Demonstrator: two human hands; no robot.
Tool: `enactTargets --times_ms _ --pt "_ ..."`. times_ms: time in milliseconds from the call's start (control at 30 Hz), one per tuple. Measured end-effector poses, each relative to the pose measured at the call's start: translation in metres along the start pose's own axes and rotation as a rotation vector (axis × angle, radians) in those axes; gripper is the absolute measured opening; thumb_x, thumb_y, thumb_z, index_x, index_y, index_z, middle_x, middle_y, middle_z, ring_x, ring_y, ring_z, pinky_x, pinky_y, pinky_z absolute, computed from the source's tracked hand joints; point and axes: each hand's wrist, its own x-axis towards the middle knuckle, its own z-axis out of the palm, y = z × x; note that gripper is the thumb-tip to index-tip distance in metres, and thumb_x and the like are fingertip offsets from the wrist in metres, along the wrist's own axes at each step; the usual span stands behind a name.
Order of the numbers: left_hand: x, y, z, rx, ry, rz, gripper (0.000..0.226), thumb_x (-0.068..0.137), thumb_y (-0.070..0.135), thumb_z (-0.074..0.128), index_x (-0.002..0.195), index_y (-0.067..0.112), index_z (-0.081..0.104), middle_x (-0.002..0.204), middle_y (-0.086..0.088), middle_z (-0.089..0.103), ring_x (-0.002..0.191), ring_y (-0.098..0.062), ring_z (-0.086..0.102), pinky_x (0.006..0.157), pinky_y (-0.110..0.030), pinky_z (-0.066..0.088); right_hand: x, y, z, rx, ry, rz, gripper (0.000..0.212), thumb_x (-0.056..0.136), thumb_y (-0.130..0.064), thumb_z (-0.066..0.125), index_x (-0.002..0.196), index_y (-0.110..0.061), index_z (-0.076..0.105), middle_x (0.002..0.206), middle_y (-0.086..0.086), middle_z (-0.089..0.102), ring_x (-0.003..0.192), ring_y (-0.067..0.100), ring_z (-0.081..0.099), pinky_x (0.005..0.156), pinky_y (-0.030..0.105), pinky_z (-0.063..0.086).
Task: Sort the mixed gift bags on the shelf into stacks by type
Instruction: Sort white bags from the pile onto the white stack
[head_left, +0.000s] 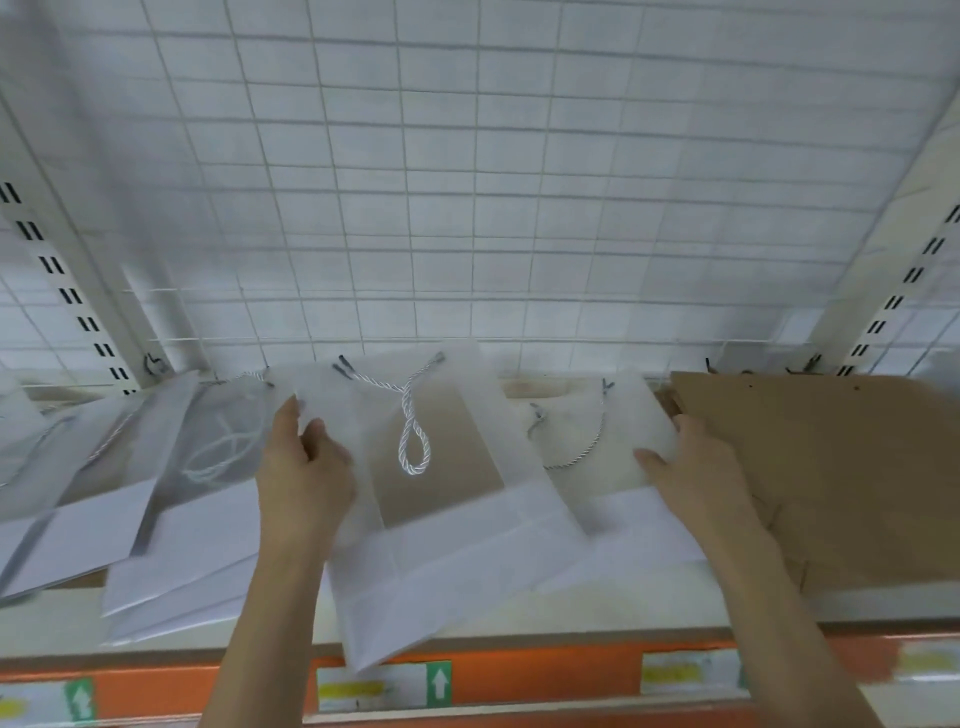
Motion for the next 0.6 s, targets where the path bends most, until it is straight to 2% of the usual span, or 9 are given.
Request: enactTargets --times_ms 67,167,267,367,433,533,600 --pt "0.001 0.000 -0.002 -0.006 0.000 -0.032 0.041 0.099 0.016 0.033 0.139 0.020 0.036 0.085 -0.009 0.057 0.056 -0.017 0.048 0.052 -0.026 0.040 0.000 -0.004 0.008 -0.094 0.003 -0.038 0.050 0.091 -0.029 0.056 0.127 0.001 0.039 0.119 0.022 0.053 0.107 0.035 0.052 0.078 0.034 0.040" --pt "0.001 0.004 -0.001 -0.004 -0.022 -0.042 0.038 0.099 0.014 0.033 0.137 0.017 0.038 0.069 -0.005 0.052 0.054 -0.017 0.046 0.045 -0.020 0.042 -0.001 -0.004 0.018 -0.260 -0.070 -0.087 0.049 0.091 -0.028 0.054 0.128 0.002 0.039 0.127 0.021 0.043 0.115 0.033 0.046 0.094 0.035 0.037" --pt "-0.002 0.010 0.008 0.032 -0.046 -0.024 0.040 0.099 0.012 0.033 0.139 0.013 0.037 0.065 -0.002 0.050 0.054 -0.016 0.046 0.038 -0.010 0.039 -0.002 0.001 0.019 -0.149 -0.110 -0.080 0.031 0.093 -0.016 0.049 0.118 0.003 0.049 0.126 0.021 0.043 0.111 0.034 0.048 0.089 0.033 0.039" --pt "-0.007 0.013 0.032 0.123 -0.104 0.020 0.041 0.099 0.012 0.032 0.139 0.012 0.038 0.067 0.001 0.051 0.054 -0.014 0.048 0.047 -0.021 0.038 -0.009 0.006 0.004 0.011 -0.071 -0.116 0.033 0.096 -0.012 0.040 0.126 -0.001 0.049 0.126 0.014 0.045 0.103 0.025 0.050 0.077 0.026 0.035" --pt "-0.008 0.014 0.057 0.187 -0.154 0.052 0.038 0.098 0.010 0.032 0.134 0.010 0.043 0.071 0.000 0.052 0.061 -0.019 0.050 0.055 -0.026 0.037 -0.014 0.010 -0.007 0.067 -0.033 -0.151 0.034 0.097 -0.014 0.038 0.128 -0.006 0.049 0.126 0.010 0.046 0.103 0.022 0.049 0.077 0.023 0.032" --pt "-0.012 0.017 0.100 0.234 -0.211 0.079 0.028 0.097 0.011 0.033 0.118 0.006 0.051 0.087 -0.011 0.060 0.082 -0.030 0.056 0.072 -0.032 0.041 -0.019 0.013 -0.014 0.070 -0.035 -0.197 0.031 0.097 -0.015 0.039 0.125 -0.009 0.051 0.121 0.008 0.049 0.105 0.022 0.051 0.077 0.024 0.034" --pt "-0.017 0.018 0.126 0.284 -0.217 0.121 0.025 0.097 0.010 0.034 0.112 0.000 0.052 0.097 -0.022 0.062 0.091 -0.038 0.058 0.074 -0.035 0.042 -0.019 0.018 -0.014 0.068 -0.034 -0.216 0.024 0.097 -0.014 0.039 0.115 -0.009 0.055 0.109 0.006 0.049 0.095 0.021 0.051 0.070 0.024 0.034"
